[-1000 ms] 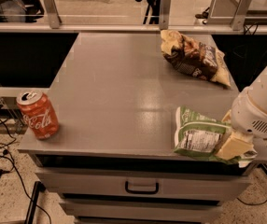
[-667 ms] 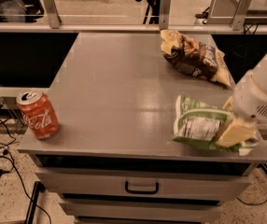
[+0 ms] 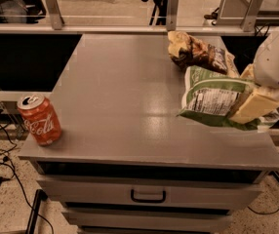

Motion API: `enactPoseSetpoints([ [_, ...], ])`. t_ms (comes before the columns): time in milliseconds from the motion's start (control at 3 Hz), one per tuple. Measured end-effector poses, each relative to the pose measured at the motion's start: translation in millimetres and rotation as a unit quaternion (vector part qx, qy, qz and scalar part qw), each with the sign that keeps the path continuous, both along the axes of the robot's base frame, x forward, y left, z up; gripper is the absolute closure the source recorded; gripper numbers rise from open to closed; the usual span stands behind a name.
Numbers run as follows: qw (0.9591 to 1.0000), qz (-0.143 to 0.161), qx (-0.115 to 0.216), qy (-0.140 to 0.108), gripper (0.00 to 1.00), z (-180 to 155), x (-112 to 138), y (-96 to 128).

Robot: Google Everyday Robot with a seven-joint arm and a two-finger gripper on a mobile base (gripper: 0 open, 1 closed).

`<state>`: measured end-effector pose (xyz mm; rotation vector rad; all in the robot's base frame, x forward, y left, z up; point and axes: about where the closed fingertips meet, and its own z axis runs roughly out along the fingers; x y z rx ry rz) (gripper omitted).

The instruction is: Move green jalapeno chip bag near coke can

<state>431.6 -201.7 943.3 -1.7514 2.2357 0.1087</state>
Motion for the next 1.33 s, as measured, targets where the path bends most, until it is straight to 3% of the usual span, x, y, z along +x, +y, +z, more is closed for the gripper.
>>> enactPoseSetpoints([
  [667, 0.9999, 0.011, 0.009, -0.002, 1.00, 1, 2, 8],
  [1000, 0.9904, 0.117, 0.070, -0.022, 1.00, 23, 16, 87],
  [1333, 0.9723, 0.204, 0.105, -0.044, 1.00, 47, 25, 161],
])
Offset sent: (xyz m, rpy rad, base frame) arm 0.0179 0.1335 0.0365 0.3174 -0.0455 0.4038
